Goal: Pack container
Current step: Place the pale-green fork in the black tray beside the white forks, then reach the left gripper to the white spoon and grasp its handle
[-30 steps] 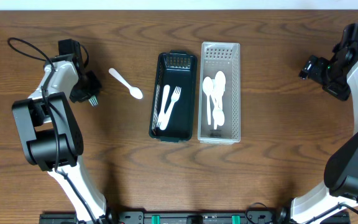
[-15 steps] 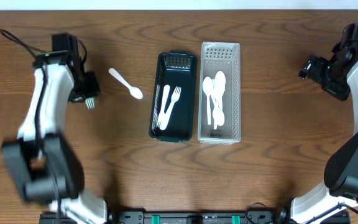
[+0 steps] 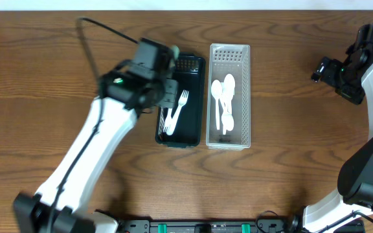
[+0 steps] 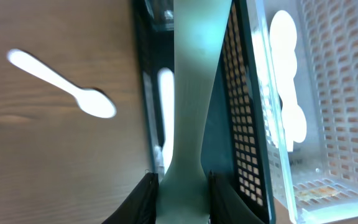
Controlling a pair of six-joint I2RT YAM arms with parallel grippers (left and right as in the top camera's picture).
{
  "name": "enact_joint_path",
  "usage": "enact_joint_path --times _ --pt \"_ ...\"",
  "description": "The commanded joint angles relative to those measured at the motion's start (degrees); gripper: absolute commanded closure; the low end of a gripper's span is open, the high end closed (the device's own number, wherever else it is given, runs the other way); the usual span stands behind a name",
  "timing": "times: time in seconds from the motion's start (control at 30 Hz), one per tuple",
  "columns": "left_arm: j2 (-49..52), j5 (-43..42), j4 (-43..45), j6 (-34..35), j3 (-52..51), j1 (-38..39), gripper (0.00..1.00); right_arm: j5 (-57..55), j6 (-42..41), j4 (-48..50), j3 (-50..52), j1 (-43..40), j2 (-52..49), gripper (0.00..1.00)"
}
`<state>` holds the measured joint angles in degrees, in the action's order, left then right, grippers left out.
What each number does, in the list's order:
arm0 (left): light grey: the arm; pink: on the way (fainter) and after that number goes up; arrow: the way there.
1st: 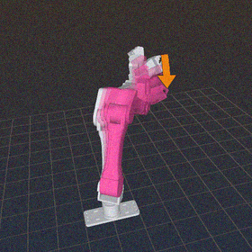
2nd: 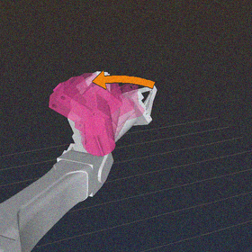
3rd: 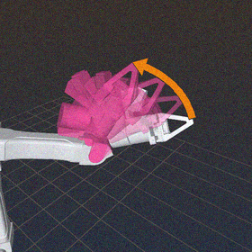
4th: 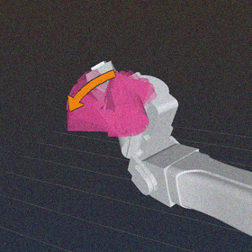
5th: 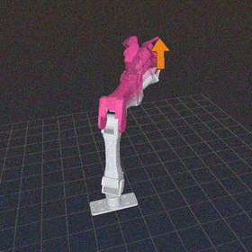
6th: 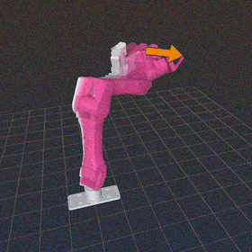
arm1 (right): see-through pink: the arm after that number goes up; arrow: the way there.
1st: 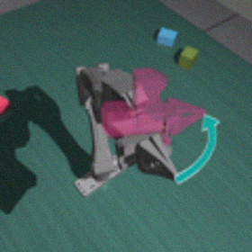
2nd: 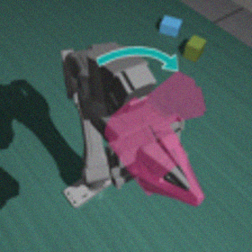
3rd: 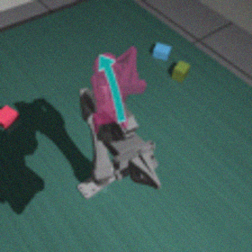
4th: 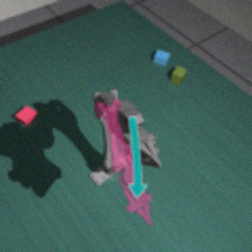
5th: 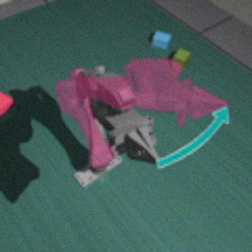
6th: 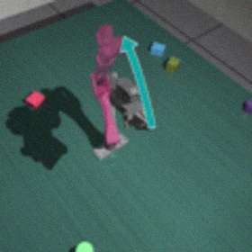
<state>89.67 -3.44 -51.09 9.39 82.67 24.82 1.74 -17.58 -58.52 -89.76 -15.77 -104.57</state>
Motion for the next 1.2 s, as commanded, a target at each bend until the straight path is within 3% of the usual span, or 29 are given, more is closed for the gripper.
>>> enact_joint_path --times 0.0,0.2,0.33,0.37,0.43,0.53,0.7,0.73,0.8,0.87,1.07,1.17 --pt "5.1 0.7 1.0 5.1 -0.9 1.5 0.93 0.2 -0.8 -0.2 0.3 0.2 -0.1 0.01" --pt "10.8 -0.4 3.0 9.0 -0.9 1.6 0.75 0.2 -0.8 -0.2 0.3 0.2 -0.1 0.01" --pt "10.4 -5.0 3.6 8.9 -0.2 1.5 0.71 0.2 -0.8 0.0 0.3 0.2 -0.1 0.01" --pt "10.0 -5.8 3.5 8.9 0.3 1.4 0.60 0.2 -0.8 0.0 0.3 0.2 -0.1 0.01" --pt "8.7 -6.6 3.5 8.7 1.2 1.2 0.18 0.2 -0.8 0.0 0.3 0.2 -0.1 0.01" --pt "5.9 -6.6 5.2 8.3 1.7 0.2 0.05 0.2 -0.8 0.0 0.3 0.2 -0.1 0.01" --pt "3.0 -2.8 6.8 10.8 1.7 -4.3 0.06 0.2 -0.8 0.0 0.3 0.2 -0.1 0.01" --pt "3.0 -1.0 6.6 13.8 1.7 -5.6 0.11 0.2 -0.8 0.0 0.3 0.2 -0.1 0.01" --pt "3.7 2.3 6.4 21.7 1.7 -8.8 0.29 0.2 -0.8 0.0 0.3 0.2 -0.1 0.01" --pt "4.8 4.8 6.4 28.1 1.7 -11.5 0.38 0.2 -0.8 0.0 0.3 0.2 -0.1 0.01" --pt "12.3 13.2 6.4 39.1 1.7 -18.8 0.38 0.2 -0.8 0.0 0.3 0.2 -0.1 0.01" --pt "17.9 13.1 6.3 40.4 1.7 -21.3 0.41 0.2 -0.8 0.0 0.3 0.2 -0.1 0.01"
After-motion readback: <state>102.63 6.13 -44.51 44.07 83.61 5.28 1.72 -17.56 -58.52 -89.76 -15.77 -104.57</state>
